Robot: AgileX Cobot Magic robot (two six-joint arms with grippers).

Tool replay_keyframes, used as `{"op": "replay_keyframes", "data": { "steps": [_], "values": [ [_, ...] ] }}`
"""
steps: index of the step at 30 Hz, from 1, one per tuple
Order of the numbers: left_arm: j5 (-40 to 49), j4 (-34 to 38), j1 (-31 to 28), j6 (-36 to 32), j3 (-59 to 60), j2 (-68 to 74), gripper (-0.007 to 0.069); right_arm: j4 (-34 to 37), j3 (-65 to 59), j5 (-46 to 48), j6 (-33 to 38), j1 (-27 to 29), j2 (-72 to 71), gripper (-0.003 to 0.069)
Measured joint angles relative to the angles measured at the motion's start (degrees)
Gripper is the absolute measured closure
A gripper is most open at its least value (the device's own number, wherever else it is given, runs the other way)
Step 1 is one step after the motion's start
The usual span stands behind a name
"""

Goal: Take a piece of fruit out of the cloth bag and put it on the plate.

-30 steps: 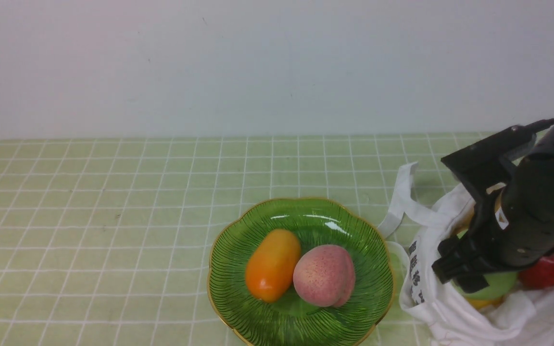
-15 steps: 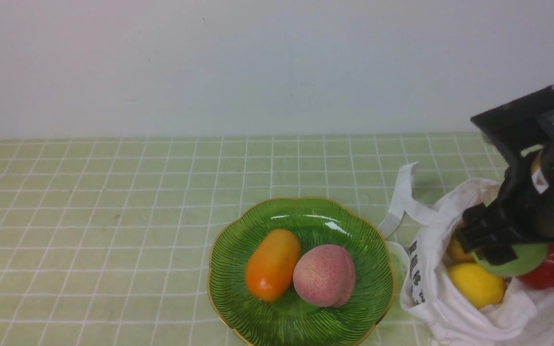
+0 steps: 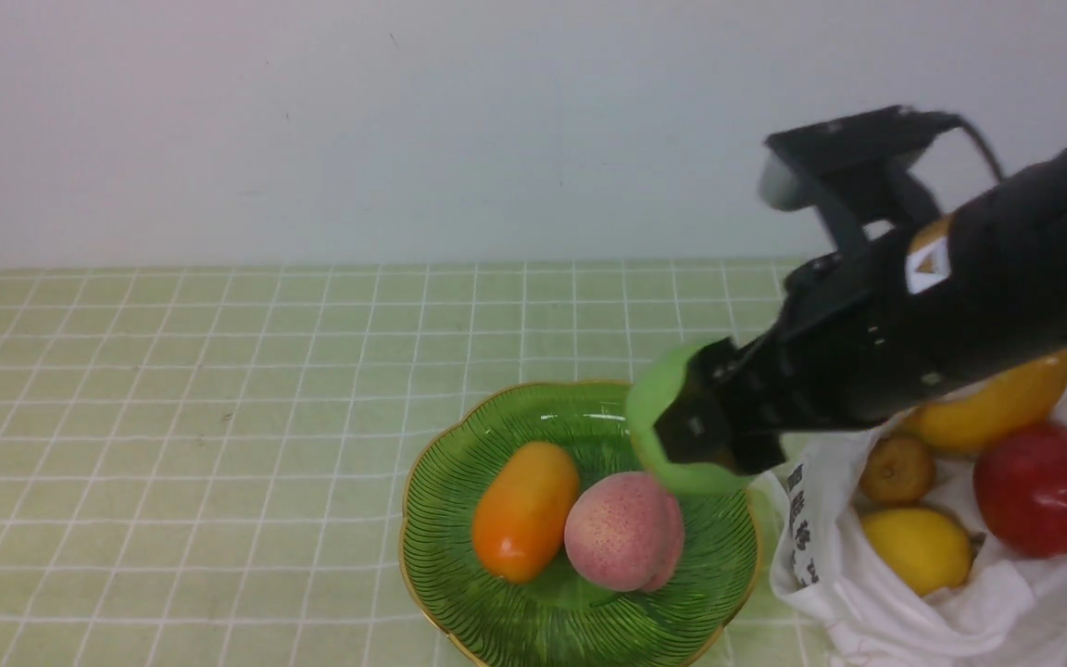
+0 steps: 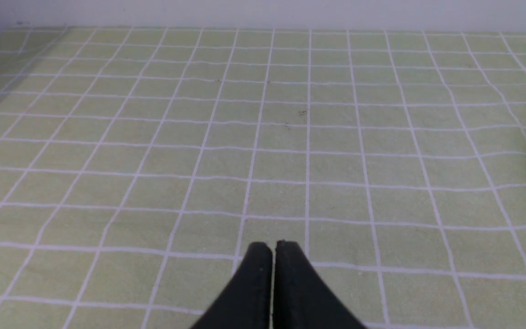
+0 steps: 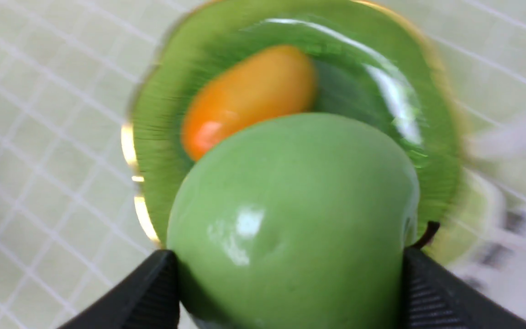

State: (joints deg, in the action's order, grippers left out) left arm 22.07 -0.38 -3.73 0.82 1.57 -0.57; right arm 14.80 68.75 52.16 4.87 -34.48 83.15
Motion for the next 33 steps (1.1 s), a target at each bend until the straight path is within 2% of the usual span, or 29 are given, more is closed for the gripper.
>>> {"op": "replay_keyframes", "data": {
  "steps": [4, 11, 13, 17, 23, 28, 32, 33],
  "values": [
    [0.0, 0.0, 0.0, 0.0, 0.0, 0.0, 0.0632, 5.0, 0.0, -4.7, 2.6, -2.0, 7.3, 0.0115],
    [0.0, 0.0, 0.0, 0.0, 0.0, 0.0, 0.0632, 8.5, 0.5, -8.3, 5.2, -2.3, 15.5, 0.012],
    [0.0, 0.0, 0.0, 0.0, 0.0, 0.0, 0.0632, 8.2, 0.4, -7.7, 7.7, -2.3, 17.4, 0.0099],
    [0.0, 0.0, 0.0, 0.0, 0.0, 0.0, 0.0632, 8.1, 0.4, -7.6, 9.6, -2.3, 18.7, -0.0007],
    [0.0, 0.0, 0.0, 0.0, 0.0, 0.0, 0.0632, 6.6, 0.4, -7.2, 10.0, -2.3, 18.7, -0.0031],
    [0.0, 0.0, 0.0, 0.0, 0.0, 0.0, 0.0632, 4.0, 1.0, -4.0, 10.1, -2.3, 18.0, -0.0032],
    [0.0, 0.0, 0.0, 0.0, 0.0, 0.0, 0.0632, 0.2, 6.9, 5.0, 10.1, -2.3, 16.6, -0.0003],
    [0.0, 0.0, 0.0, 0.0, 0.0, 0.0, 0.0632, -1.0, 10.4, 9.4, 9.8, -2.3, 16.3, 0.0023]
  ]
}}
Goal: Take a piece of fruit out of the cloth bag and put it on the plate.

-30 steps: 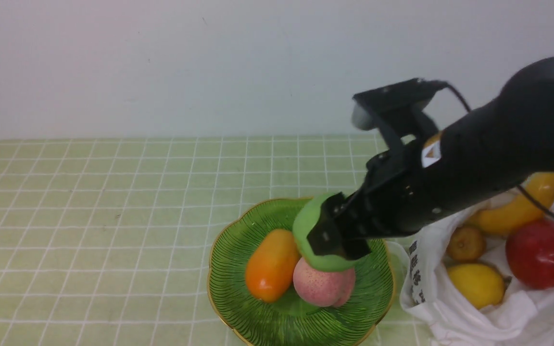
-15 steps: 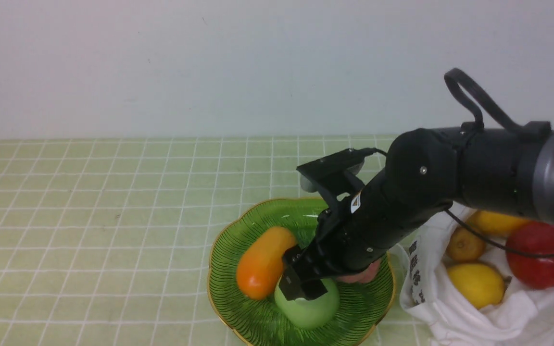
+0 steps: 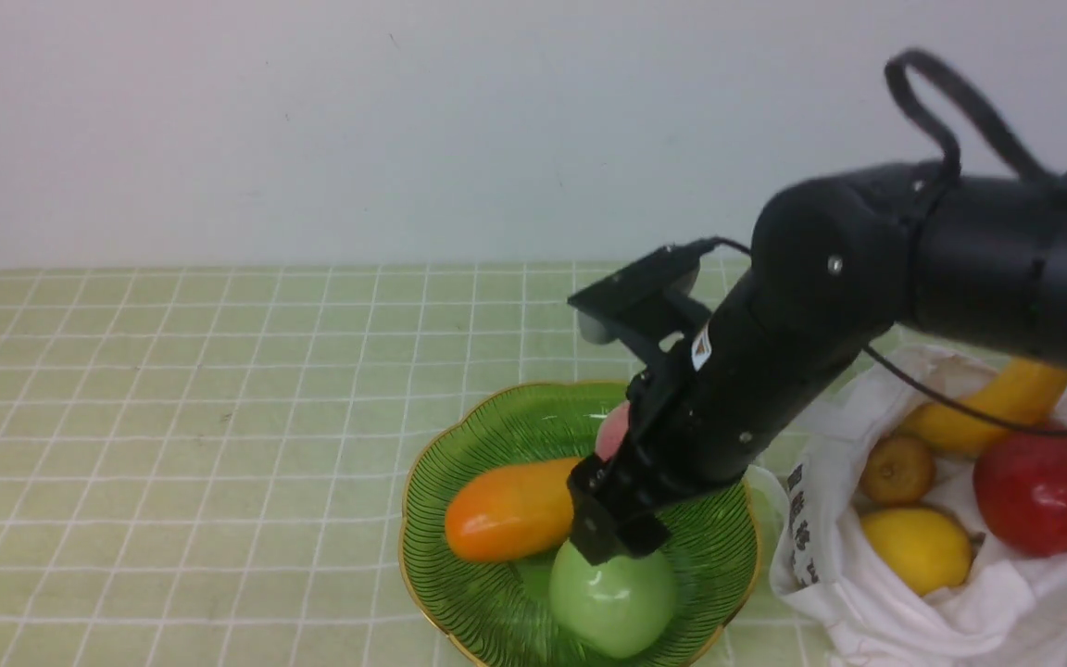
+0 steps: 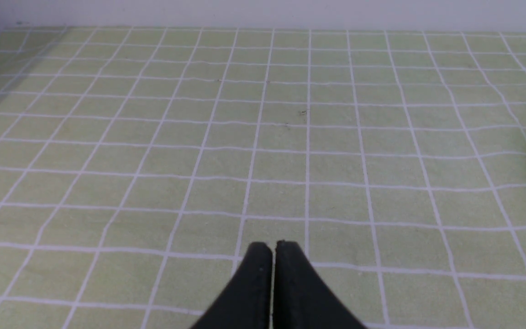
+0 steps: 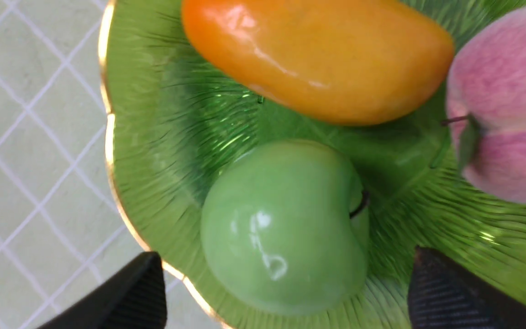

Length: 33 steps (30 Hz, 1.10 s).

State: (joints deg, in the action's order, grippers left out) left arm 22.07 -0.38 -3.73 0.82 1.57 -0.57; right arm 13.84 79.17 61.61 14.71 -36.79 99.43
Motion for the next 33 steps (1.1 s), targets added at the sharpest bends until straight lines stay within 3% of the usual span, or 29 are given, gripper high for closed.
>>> {"op": "replay_keyframes", "data": {
  "steps": [5, 9, 10, 12, 13, 14, 17, 24, 30, 33],
  "values": [
    [0.0, 0.0, 0.0, 0.0, 0.0, 0.0, 0.0632, -2.4, 8.3, 7.9, -1.4, 0.0, -0.4, 0.0159],
    [0.0, 0.0, 0.0, 0.0, 0.0, 0.0, 0.0632, -4.2, 10.7, 8.9, -3.2, 0.0, -3.6, 0.0395],
    [0.0, 0.0, 0.0, 0.0, 0.0, 0.0, 0.0632, -4.3, 10.7, 8.9, -3.3, 0.0, -3.9, 0.0407],
    [0.0, 0.0, 0.0, 0.0, 0.0, 0.0, 0.0632, -4.8, 9.6, 9.3, -4.7, 0.0, -8.0, 0.0542],
    [0.0, 0.0, 0.0, 0.0, 0.0, 0.0, 0.0632, -4.9, 9.6, 9.3, -4.8, 0.0, -8.4, 0.0552],
    [0.0, 0.0, 0.0, 0.0, 0.0, 0.0, 0.0632, -5.3, 7.6, 9.3, -5.5, 0.0, -12.7, 0.0624],
    [0.0, 0.0, 0.0, 0.0, 0.0, 0.0, 0.0632, -7.1, 1.4, 9.6, -7.8, 0.0, -22.6, 0.0665],
    [0.0, 0.0, 0.0, 0.0, 0.0, 0.0, 0.0632, -11.1, -14.3, 9.4, -15.2, 0.0, -46.3, 0.0673],
    [0.0, 0.0, 0.0, 0.0, 0.0, 0.0, 0.0632, -12.7, -42.8, -19.1, -21.3, 0.0, -80.6, 0.0673],
    [0.0, 0.0, 0.0, 0.0, 0.0, 0.0, 0.0632, -11.8, -51.9, -27.0, -21.7, 0.0, -91.6, 0.0673]
  ]
}}
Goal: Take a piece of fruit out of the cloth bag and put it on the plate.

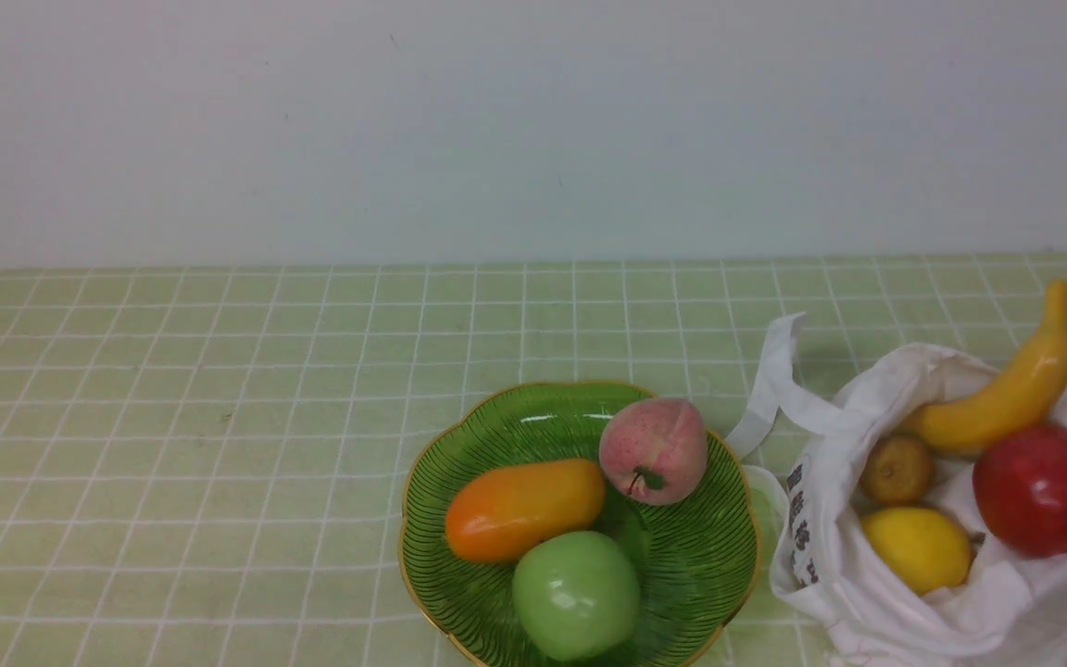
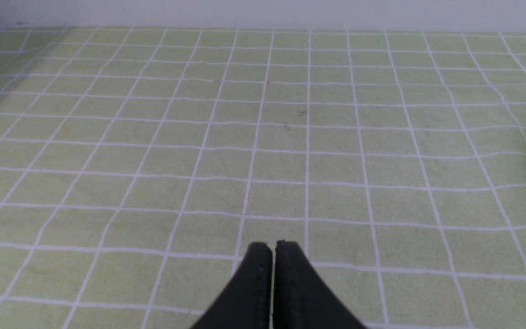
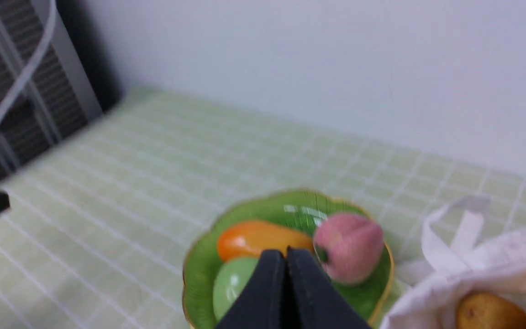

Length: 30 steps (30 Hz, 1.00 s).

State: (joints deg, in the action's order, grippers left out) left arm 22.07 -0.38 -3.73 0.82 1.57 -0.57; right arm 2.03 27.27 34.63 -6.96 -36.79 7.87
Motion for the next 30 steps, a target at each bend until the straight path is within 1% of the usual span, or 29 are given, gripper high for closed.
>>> {"op": "replay_keyframes", "data": {
  "steps": [2, 5, 10, 13, 30],
  "values": [
    [0.0, 0.0, 0.0, 0.0, 0.0, 0.0, 0.0632, 1.3, -6.0, -2.2, -0.1, 0.0, -6.3, 0.0673],
    [0.0, 0.0, 0.0, 0.0, 0.0, 0.0, 0.0632, 1.3, -8.1, -2.1, 1.2, 0.0, -8.3, 0.0673],
    [0.0, 0.0, 0.0, 0.0, 0.0, 0.0, 0.0632, 1.3, -8.4, -3.1, 6.6, 0.0, -7.8, 0.0673],
    [0.0, 0.0, 0.0, 0.0, 0.0, 0.0, 0.0632, 1.3, -8.4, -3.2, 8.1, 0.0, -7.5, 0.0673],
    [0.0, 0.0, 0.0, 0.0, 0.0, 0.0, 0.0632, 1.3, -8.4, -2.7, 8.6, 0.0, -7.5, 0.0674]
  ]
}}
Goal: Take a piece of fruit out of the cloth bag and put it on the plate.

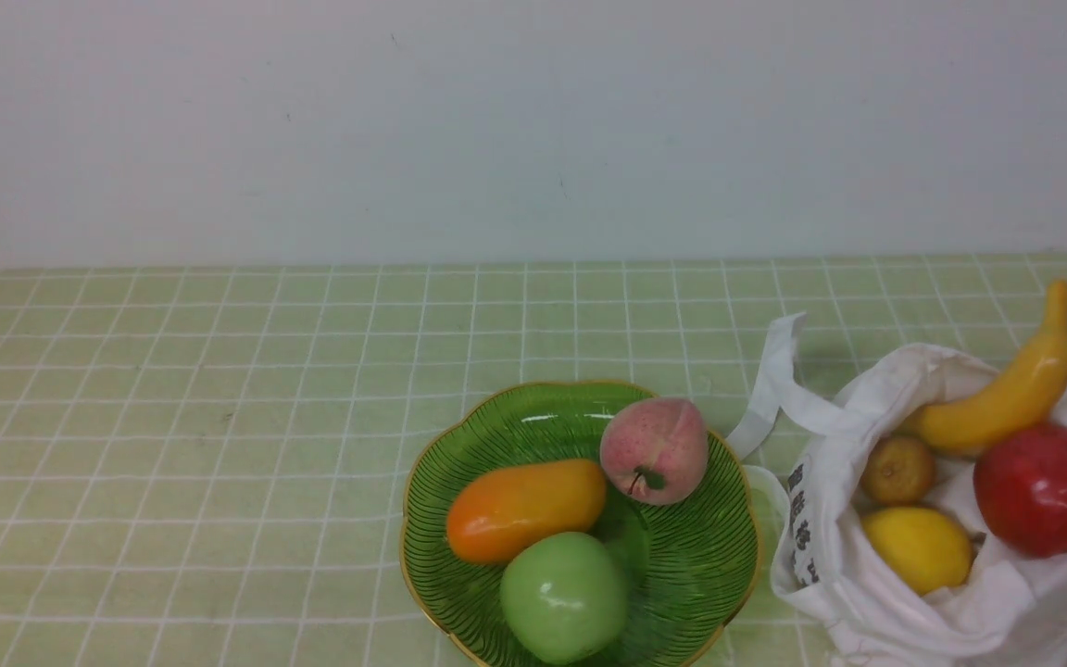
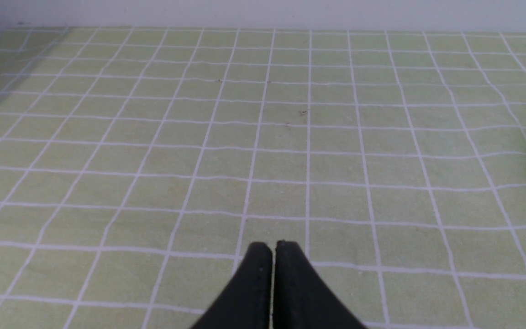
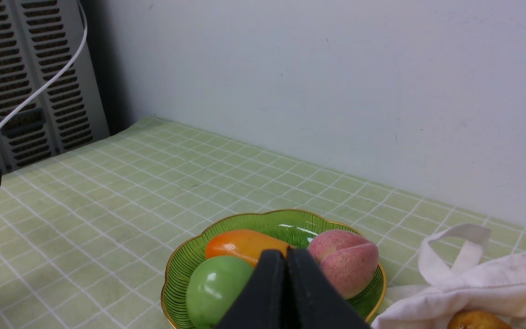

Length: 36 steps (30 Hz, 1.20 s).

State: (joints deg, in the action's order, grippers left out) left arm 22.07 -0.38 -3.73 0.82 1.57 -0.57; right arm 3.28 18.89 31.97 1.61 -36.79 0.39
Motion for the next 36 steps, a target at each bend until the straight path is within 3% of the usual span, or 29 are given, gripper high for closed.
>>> {"op": "replay_keyframes", "data": {
  "steps": [8, 14, 17, 27, 36],
  "values": [
    [0.0, 0.0, 0.0, 0.0, 0.0, 0.0, 0.0632, 0.0, -0.9, -0.4, 0.0, 0.0, 0.0, 0.0674],
    [0.0, 0.0, 0.0, 0.0, 0.0, 0.0, 0.0632, -0.1, -6.8, -7.3, 0.0, 1.0, -1.0, 0.0674],
    [0.0, 0.0, 0.0, 0.0, 0.0, 0.0, 0.0632, -0.2, -9.7, -9.3, 0.0, 4.3, -1.1, 0.0674],
    [0.0, 0.0, 0.0, 0.0, 0.0, 0.0, 0.0632, -0.4, -17.7, -10.5, 0.2, 24.8, -1.1, 0.0674],
    [0.0, 0.0, 0.0, 0.0, 0.0, 0.0, 0.0632, -0.4, -20.1, -10.5, 0.2, 34.2, -1.1, 0.0674]
  ]
}}
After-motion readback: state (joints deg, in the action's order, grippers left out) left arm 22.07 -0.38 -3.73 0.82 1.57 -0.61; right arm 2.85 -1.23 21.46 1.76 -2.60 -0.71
